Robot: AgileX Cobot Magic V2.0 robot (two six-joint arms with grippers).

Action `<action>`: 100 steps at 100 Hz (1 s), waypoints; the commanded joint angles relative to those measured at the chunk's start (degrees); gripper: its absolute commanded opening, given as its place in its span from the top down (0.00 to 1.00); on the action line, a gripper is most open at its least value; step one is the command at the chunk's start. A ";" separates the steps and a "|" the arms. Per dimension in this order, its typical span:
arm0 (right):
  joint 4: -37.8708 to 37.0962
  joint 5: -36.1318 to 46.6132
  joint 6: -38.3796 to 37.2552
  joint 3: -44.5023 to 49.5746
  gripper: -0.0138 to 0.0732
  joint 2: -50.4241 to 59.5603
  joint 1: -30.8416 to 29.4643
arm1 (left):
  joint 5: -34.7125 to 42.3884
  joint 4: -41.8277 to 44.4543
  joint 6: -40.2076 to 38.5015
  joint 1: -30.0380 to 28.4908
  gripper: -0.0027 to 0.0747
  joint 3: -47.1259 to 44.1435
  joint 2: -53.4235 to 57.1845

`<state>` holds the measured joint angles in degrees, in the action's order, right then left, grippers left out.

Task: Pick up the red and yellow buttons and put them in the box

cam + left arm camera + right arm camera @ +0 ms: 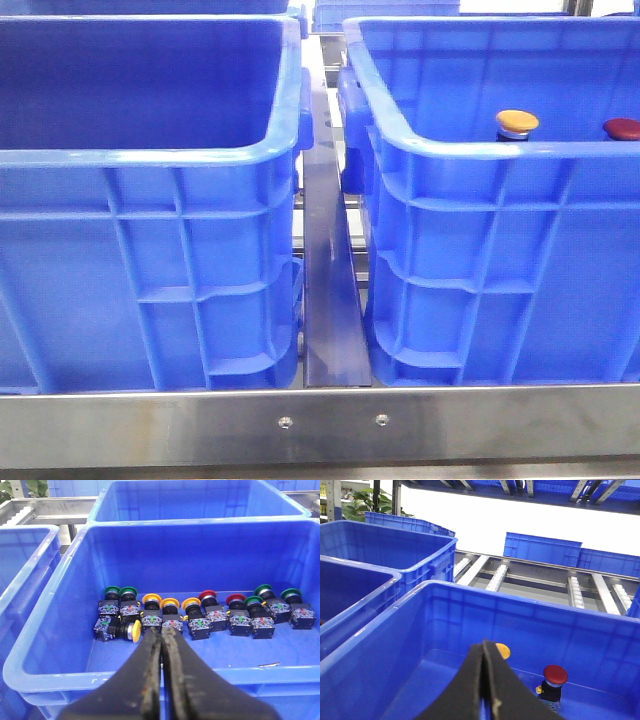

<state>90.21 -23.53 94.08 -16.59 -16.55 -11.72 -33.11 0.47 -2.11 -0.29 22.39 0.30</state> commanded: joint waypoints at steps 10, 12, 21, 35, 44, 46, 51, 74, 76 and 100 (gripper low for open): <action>1.43 -0.30 0.12 -1.55 0.92 -0.42 -0.23 | 4.53 -0.47 -0.46 -0.03 0.99 1.41 1.20; 1.43 -0.30 0.12 -1.55 0.92 -0.42 -0.23 | 4.53 -0.47 -0.46 -0.03 0.99 1.41 1.20; 1.43 -0.30 0.12 -1.55 0.92 -0.42 -0.23 | 3.81 -0.47 -0.46 -0.03 0.99 1.41 1.20; 1.43 -0.30 0.12 -1.55 0.92 -0.42 -0.23 | 6.19 -0.47 -0.46 -0.03 0.99 0.64 1.20; 1.43 -0.30 0.12 -1.55 0.92 -0.42 -0.23 | 11.67 -0.47 -0.46 -0.14 0.99 -2.16 1.20; 1.43 -0.30 0.12 -1.55 0.92 -0.42 -0.23 | 12.47 -0.47 -0.46 -0.15 0.99 -3.04 1.20; 1.43 -0.30 0.12 -1.55 0.92 -0.42 -0.23 | 14.44 -0.47 -0.46 -0.50 0.99 -5.13 1.20; 1.43 -0.30 0.12 -1.55 0.92 -0.42 -0.23 | 24.25 -0.80 -0.46 -0.50 0.99 -18.14 1.89; 1.43 -0.30 0.12 -1.55 0.92 -0.42 -0.23 | 26.62 -0.80 -0.46 -0.50 0.99 -19.11 1.89; 1.43 -0.50 0.12 -1.55 0.92 -0.42 -0.23 | 32.36 -0.80 -0.46 -0.50 0.99 -25.01 1.89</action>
<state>90.21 -23.53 93.98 -16.59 -16.55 -11.72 -6.28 0.00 -2.11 -0.60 0.14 0.30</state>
